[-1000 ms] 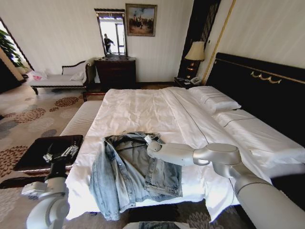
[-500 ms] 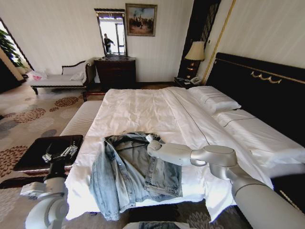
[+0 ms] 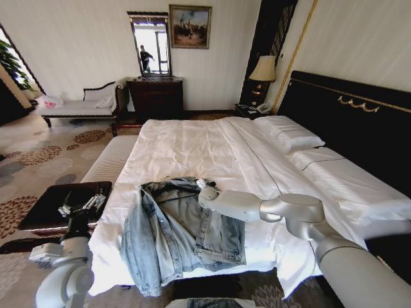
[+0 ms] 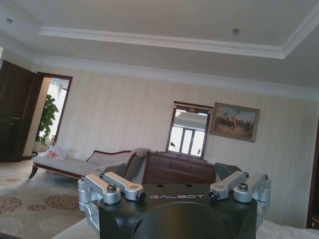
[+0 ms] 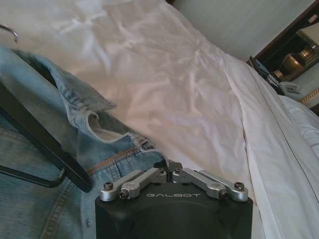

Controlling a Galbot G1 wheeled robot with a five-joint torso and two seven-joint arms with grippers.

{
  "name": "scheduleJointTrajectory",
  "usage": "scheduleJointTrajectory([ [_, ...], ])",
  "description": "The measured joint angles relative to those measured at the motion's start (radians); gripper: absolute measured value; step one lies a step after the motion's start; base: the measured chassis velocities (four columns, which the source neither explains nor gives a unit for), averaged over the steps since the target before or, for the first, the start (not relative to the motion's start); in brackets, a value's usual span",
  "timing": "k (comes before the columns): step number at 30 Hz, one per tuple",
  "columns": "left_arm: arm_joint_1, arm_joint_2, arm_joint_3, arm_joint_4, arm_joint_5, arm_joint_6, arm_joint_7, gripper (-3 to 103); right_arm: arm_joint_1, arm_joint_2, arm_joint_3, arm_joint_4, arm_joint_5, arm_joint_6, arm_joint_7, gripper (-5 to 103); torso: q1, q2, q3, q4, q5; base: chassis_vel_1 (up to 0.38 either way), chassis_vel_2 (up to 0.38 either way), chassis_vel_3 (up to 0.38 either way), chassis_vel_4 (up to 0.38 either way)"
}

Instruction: Pick up the clothes from the bed and hang them on the clothes hanger.

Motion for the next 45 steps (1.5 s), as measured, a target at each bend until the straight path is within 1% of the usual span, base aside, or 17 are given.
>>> scheduleJointTrajectory([
  [2, -0.001, 0.001, 0.0, 0.001, 0.0, 0.0, 0.0, 100, 0.005, -0.009, 0.002, 0.029, 0.002, 0.0, 0.008, 1, 0.0, 0.0, 0.0, 0.0, 0.0, 0.0, 0.0, 0.0, 0.0],
  [5, -0.005, 0.006, 0.0, 0.005, -0.001, 0.002, -0.001, 100, 0.028, -0.041, 0.028, 0.156, 0.024, -0.008, 0.05, 0, 0.0, 0.0, 0.0, -0.0001, 0.0, 0.0, 0.0, 0.0, 0.0],
  [6, -0.005, 0.006, 0.0, 0.005, -0.001, 0.002, -0.001, 100, 0.028, -0.041, 0.028, 0.156, 0.024, -0.008, 0.05, 0, 0.0, 0.0, 0.0, -0.0001, 0.0, 0.0, 0.0, 0.0, 0.0],
  [9, -0.01, 0.008, 0.002, 0.008, -0.001, 0.003, -0.002, 100, 0.051, -0.049, 0.07, 0.247, 0.061, -0.015, 0.086, 0, 0.0, 0.0, 0.0, -0.0001, 0.0, 0.0, 0.0, 0.0, 0.0],
  [14, -0.014, 0.008, 0.006, 0.009, -0.001, 0.006, -0.002, 100, 0.06, -0.04, 0.084, 0.285, 0.074, -0.008, 0.095, 0, 0.0, 0.0, 0.0, 0.0, -0.0002, 0.0, 0.0, 0.0, 0.0],
  [18, -0.016, 0.008, 0.006, 0.013, -0.002, 0.007, -0.003, 100, 0.032, -0.031, 0.08, 0.317, 0.087, 0.0, 0.106, 0, 0.0, 0.0, 0.0, -0.0001, -0.0001, 0.0, 0.0, 0.0, 0.0],
  [26, -0.018, 0.009, 0.001, 0.027, -0.006, 0.005, -0.003, 100, -0.051, 0.03, 0.04, 0.35, 0.113, 0.027, 0.131, 0, 0.0, 0.0, 0.0, 0.0001, -0.0001, 0.0, 0.0, 0.0, 0.0],
  [28, -0.02, 0.008, -0.001, 0.033, -0.006, 0.004, -0.003, 100, -0.069, 0.051, 0.025, 0.349, 0.113, 0.045, 0.131, 0, 0.0, 0.0, 0.0, 0.0, -0.0002, 0.0, 0.0, 0.0, 0.0],
  [31, -0.025, 0.008, -0.001, 0.04, -0.009, 0.003, -0.003, 100, -0.089, 0.085, -0.001, 0.321, 0.085, 0.094, 0.099, 0, 0.0, 0.0, 0.0, -0.0001, -0.0002, 0.0, 0.0, 0.0, 0.0],
  [32, -0.025, 0.008, -0.001, 0.04, -0.009, 0.003, -0.003, 100, -0.089, 0.085, -0.001, 0.321, 0.085, 0.094, 0.099, 0, 0.0, 0.0, 0.0, -0.0001, -0.0002, 0.0, 0.0, 0.0, 0.0],
  [36, -0.033, 0.004, 0.001, 0.05, -0.009, 0.003, -0.003, 100, -0.118, 0.155, -0.028, 0.218, 0.041, 0.155, 0.062, 0, 0.0, 0.0, 0.0, 0.0, -0.0002, 0.0, 0.0, 0.0, 0.0],
  [37, -0.033, 0.004, 0.001, 0.05, -0.009, 0.003, -0.003, 100, -0.118, 0.155, -0.028, 0.218, 0.041, 0.155, 0.062, 0, 0.0, 0.0, 0.0, 0.0, -0.0002, 0.0, 0.0, 0.0, 0.0],
  [40, -0.036, 0.004, 0.001, 0.056, -0.009, 0.003, -0.003, 100, -0.134, 0.191, -0.032, 0.167, 0.035, 0.165, 0.056, 0, 0.0, 0.0, 0.0, 0.0, -0.0002, 0.0, 0.0, 0.0, 0.0],
  [41, -0.037, 0.004, 0.001, 0.058, -0.009, 0.002, -0.003, 100, -0.139, 0.202, -0.035, 0.152, 0.032, 0.167, 0.056, -2, 0.0, 0.0, 0.0, -0.0001, -0.0002, 0.0, 0.0, 0.0, 0.0],
  [42, -0.037, 0.004, 0.0, 0.06, -0.009, 0.002, -0.003, 100, -0.146, 0.215, -0.04, 0.135, 0.02, 0.175, 0.055, 1, 0.0, 0.0, 0.0, 0.0, -0.0002, 0.0, 0.0, 0.0, 0.0],
  [44, -0.038, 0.004, 0.0, 0.061, -0.009, 0.001, -0.003, 100, -0.15, 0.221, -0.041, 0.126, 0.011, 0.181, 0.055, 1, 0.0, 0.0, 0.0, 0.0001, -0.0001, 0.0, 0.0, 0.0, 0.0],
  [45, -0.038, 0.005, -0.001, 0.062, -0.009, 0.001, -0.003, 100, -0.154, 0.226, -0.041, 0.12, 0.0, 0.19, 0.053, 8, 0.0, 0.0, 0.0, 0.0002, 0.0, 0.0, 0.0, 0.0, 0.0],
])
